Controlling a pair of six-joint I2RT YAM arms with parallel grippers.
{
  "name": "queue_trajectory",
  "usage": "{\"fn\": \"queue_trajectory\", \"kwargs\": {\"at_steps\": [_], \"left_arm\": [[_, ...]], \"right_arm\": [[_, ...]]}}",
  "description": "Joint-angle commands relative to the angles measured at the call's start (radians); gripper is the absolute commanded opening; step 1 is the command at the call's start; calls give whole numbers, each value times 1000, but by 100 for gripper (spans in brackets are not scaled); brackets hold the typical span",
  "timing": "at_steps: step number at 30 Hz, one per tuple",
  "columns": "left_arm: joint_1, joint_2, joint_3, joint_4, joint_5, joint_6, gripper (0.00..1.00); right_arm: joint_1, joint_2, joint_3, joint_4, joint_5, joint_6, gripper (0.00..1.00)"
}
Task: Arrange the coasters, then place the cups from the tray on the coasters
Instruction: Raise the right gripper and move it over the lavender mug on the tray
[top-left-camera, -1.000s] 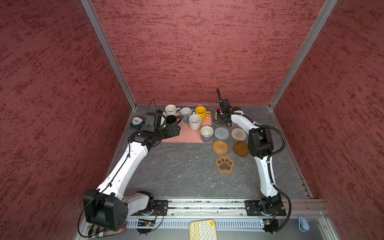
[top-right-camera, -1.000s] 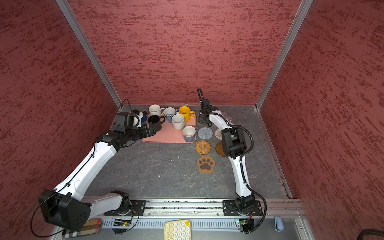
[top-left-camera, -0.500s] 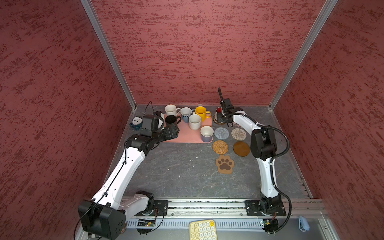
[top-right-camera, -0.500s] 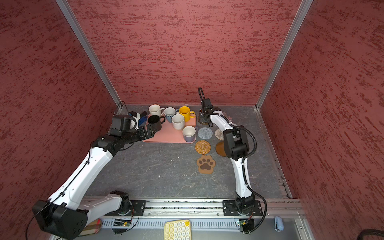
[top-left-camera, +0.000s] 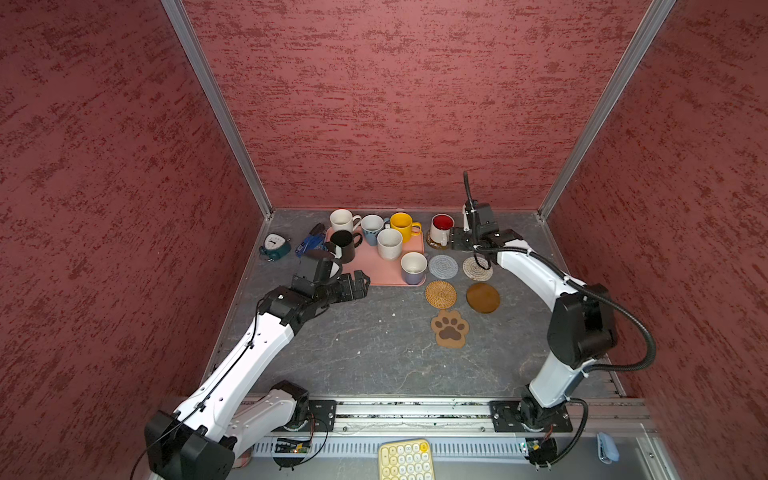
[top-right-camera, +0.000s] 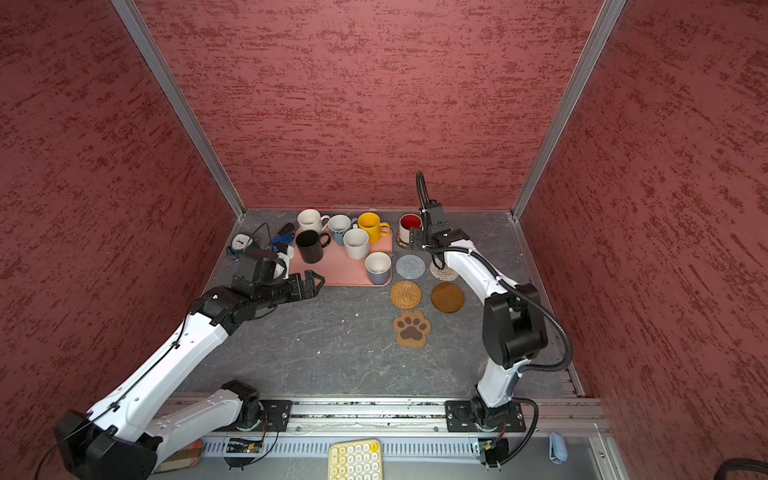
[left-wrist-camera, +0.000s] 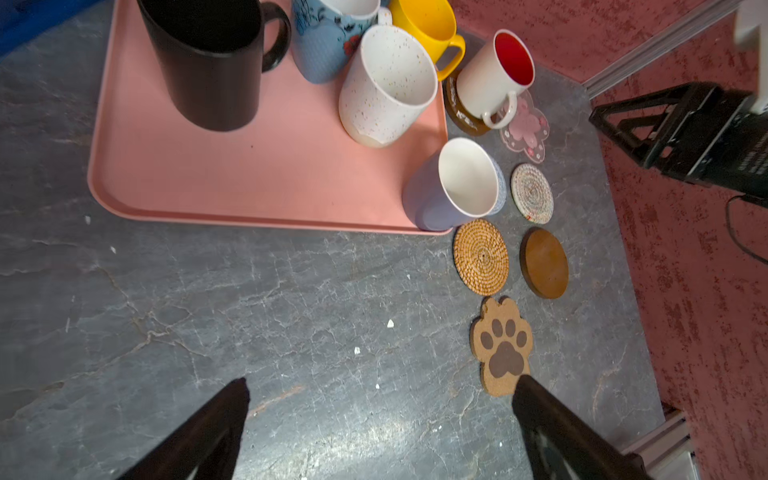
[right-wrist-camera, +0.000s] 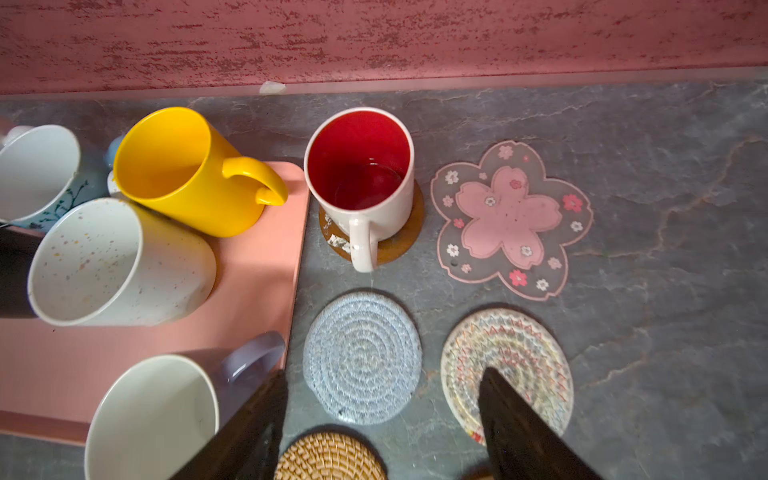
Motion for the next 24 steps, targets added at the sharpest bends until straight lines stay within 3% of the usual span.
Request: {"fn": "queue_trajectory", "kwargs": {"at_steps": [1,9,12,24], "left_arm": [[-41,-35,-41,32,-62,-43,100],[-113,-71,-108,25,-107,-84,100],[-133,-57,-104,11,-120,-90,100],[-155,-45,-111,-2,-142,-85,100]], "right_arm": [[16,-70,-79,62,0,15,74],[23,-140,-152,70,-41,38,73],[37,-136,-161,87,-88,45,69],[129,85,44,9,-35,52,70]]}}
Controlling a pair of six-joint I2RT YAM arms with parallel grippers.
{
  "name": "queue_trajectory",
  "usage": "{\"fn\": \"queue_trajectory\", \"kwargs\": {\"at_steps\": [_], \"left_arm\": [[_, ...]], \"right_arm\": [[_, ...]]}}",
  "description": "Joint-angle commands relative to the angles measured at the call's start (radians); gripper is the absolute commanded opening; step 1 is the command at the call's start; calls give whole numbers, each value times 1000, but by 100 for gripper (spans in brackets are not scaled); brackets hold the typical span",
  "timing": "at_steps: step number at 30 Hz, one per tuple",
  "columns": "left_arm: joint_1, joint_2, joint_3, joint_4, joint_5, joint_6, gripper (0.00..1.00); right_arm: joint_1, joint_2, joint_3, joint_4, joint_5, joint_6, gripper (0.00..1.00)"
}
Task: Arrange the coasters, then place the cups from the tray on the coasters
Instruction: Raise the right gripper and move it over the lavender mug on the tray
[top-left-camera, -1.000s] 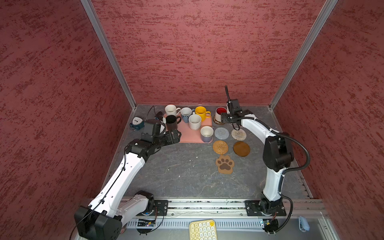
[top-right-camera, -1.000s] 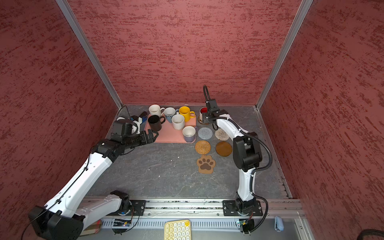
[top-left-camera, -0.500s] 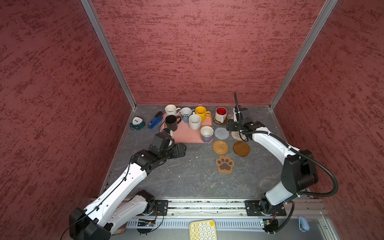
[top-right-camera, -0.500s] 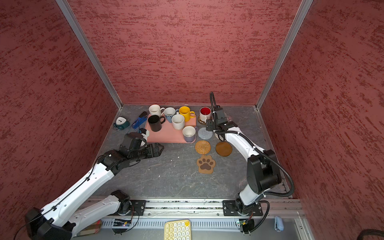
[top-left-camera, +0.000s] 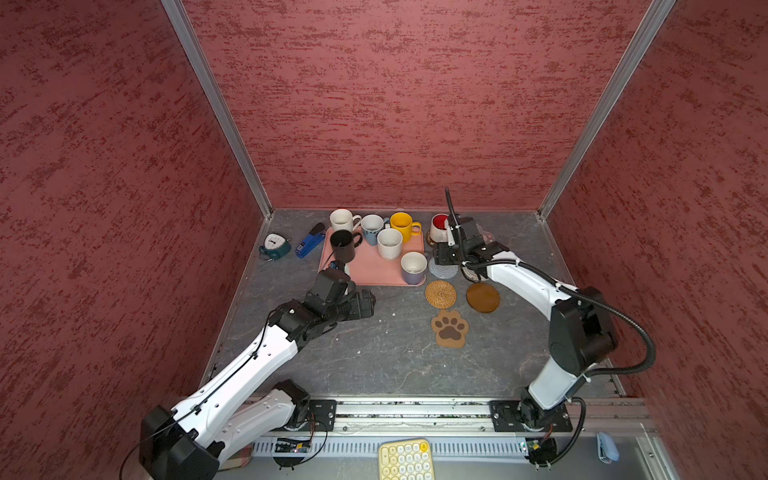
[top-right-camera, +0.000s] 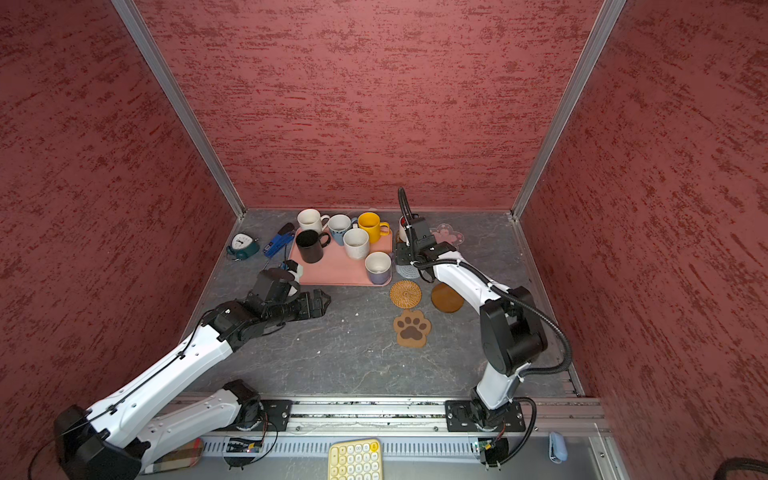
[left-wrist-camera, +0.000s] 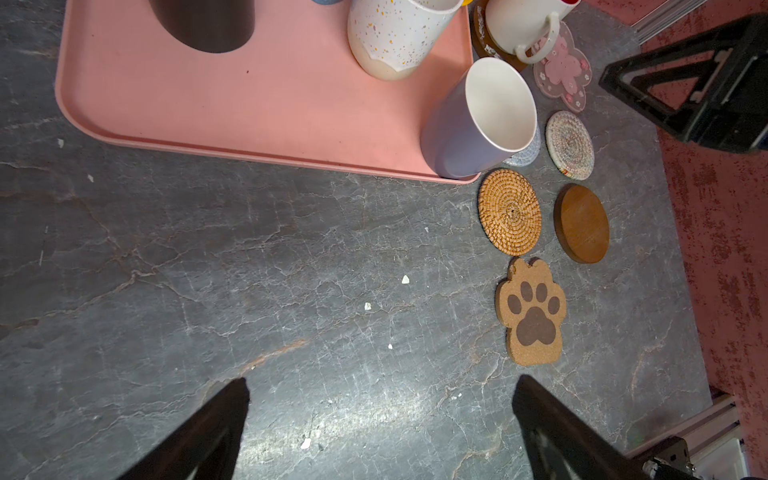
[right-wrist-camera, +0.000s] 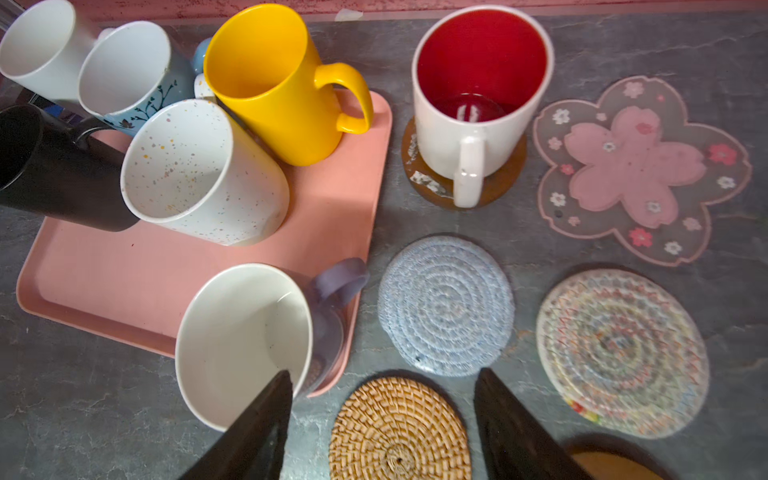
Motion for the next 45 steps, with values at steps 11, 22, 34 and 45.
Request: {"fn": "queue_trajectory", "kwargs": {"at_steps": [11,22,34,45], "left_arm": [[-14,-19,-41,2,-16,-1,100],[-14,-32,-64,10,-17,-2,100],[-14,-59,-72,-3,-27,-11,100],[-15,-71,-60,-16,-31,-20,100]], "right_arm": [[17,287,353,-174,127,28,66],[16,399,452,-229,150,8,63],[17,453,492,-263,169,-12,65],[17,375,392,-226,159,-14,64]]}}
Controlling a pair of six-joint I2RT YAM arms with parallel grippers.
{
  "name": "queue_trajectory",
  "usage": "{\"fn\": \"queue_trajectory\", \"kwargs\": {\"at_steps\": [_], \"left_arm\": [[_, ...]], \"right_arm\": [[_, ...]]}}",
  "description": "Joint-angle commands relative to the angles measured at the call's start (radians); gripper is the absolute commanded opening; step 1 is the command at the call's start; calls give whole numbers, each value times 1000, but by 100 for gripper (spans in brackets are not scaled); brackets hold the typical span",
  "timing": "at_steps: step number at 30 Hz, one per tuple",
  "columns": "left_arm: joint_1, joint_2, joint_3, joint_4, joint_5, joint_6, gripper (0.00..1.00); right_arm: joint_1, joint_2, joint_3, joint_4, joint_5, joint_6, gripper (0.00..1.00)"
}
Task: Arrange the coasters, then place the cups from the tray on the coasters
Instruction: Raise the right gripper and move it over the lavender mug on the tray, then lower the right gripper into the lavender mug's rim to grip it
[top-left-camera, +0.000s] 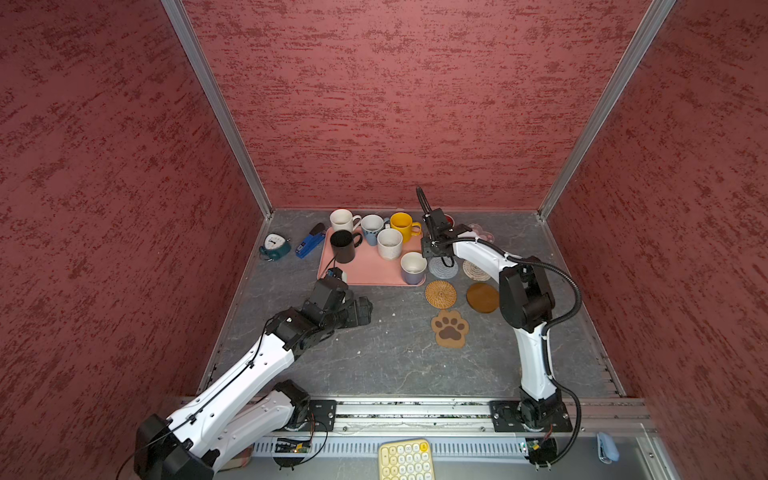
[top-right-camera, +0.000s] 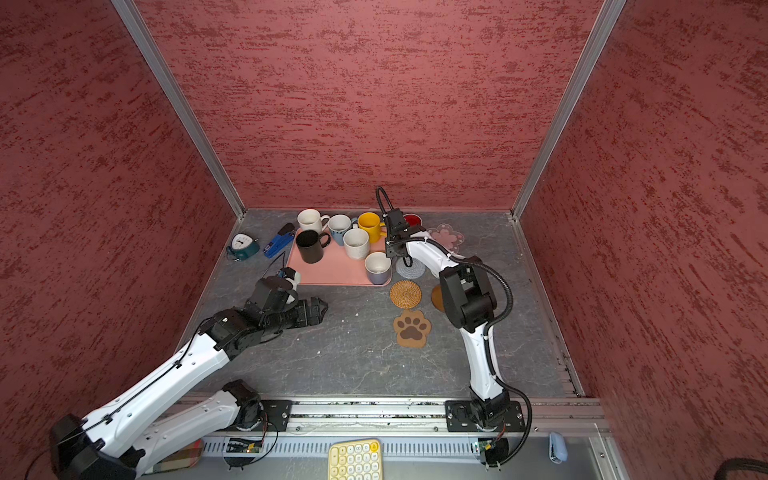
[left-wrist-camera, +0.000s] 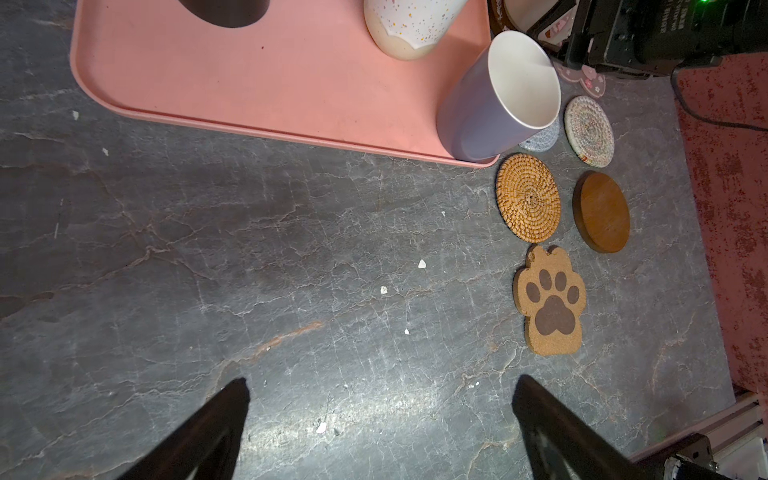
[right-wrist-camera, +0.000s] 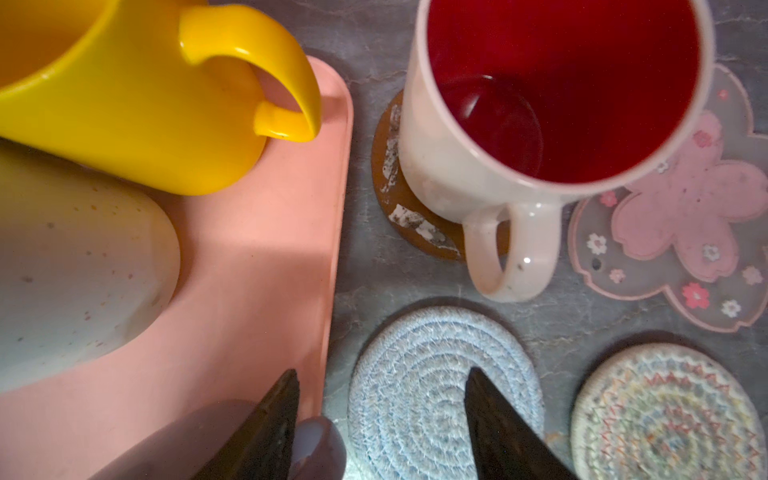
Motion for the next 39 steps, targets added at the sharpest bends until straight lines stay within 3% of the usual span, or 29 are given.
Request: {"fn": "queue_trajectory", "kwargs": {"at_steps": [1,23,39], "left_arm": [[-5,-12,9,-11,-14,-12,100],[-4,-13,5,-7,-30,-12,100],[48,-25,34,-30,-16,29,100]], "right_arm": [[2,-48,-36,-10,7,-15,63],[60,-261,-356,116,-58,30,61],[89,-386,-394,75,-41,14,64]]}}
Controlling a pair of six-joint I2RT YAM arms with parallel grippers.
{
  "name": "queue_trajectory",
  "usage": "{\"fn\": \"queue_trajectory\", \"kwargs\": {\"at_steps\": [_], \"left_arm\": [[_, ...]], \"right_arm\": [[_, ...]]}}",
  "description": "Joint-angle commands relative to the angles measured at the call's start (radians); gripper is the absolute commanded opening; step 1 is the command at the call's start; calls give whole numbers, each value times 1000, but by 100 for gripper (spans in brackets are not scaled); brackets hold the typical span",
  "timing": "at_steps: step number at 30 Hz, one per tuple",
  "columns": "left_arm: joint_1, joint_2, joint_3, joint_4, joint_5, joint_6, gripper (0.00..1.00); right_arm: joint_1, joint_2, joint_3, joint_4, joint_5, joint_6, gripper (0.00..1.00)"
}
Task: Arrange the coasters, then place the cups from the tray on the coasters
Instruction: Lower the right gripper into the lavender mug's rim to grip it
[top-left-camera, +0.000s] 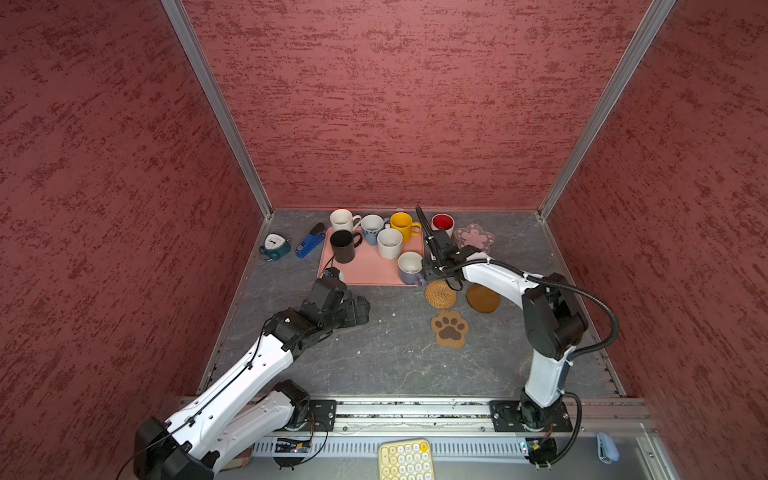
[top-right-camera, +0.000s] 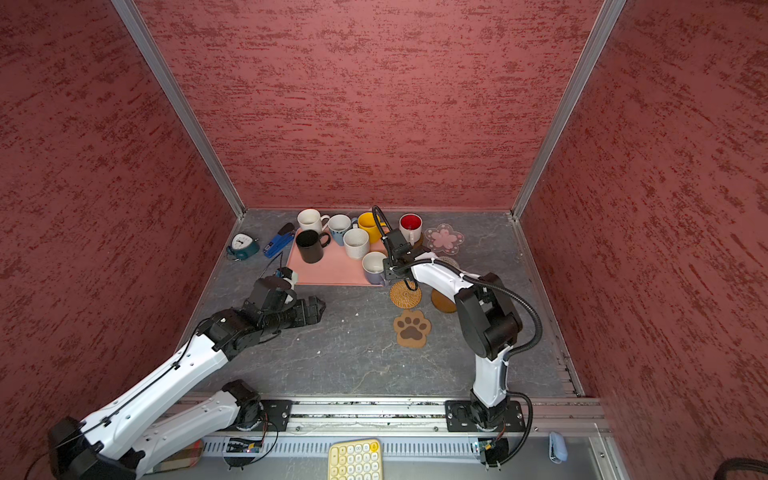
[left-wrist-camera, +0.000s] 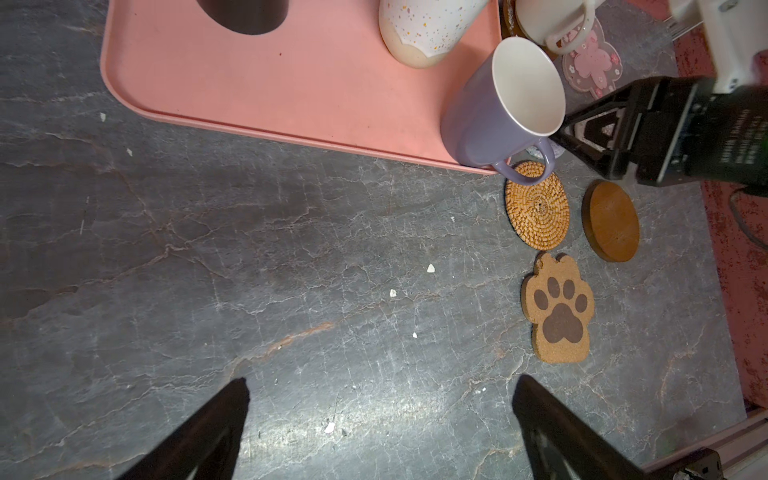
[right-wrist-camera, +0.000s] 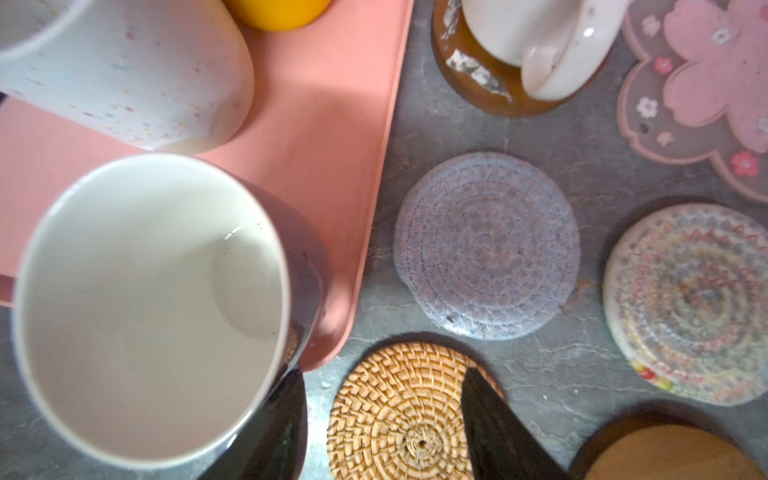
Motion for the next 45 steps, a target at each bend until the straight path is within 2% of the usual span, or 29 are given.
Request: {"fn": "queue_trajectory", "kwargs": {"at_steps": [1,7,11,19,25,45], "left_arm": [[30,-16,33,-13,13,31,100],[100,-27,54,-25,53,62,100],[166,-35,68,-37,75,78,100],[271,-51,69,-50,137,108,100],[293,-55,33,-36,153,111,100],[302,2,3,41,208,101,100]], "right_arm": [[2,-87,-10,-21,9,-19,65],[29,-179,-71,-36,-16,-20,65],[58,-208,-123,-16,-45,-12,69],[107,-171,-166,48,-72,-4,71],[113,-85,-122,63,-69,-8,69],[112,130,91,7,-43,-59,53]]}}
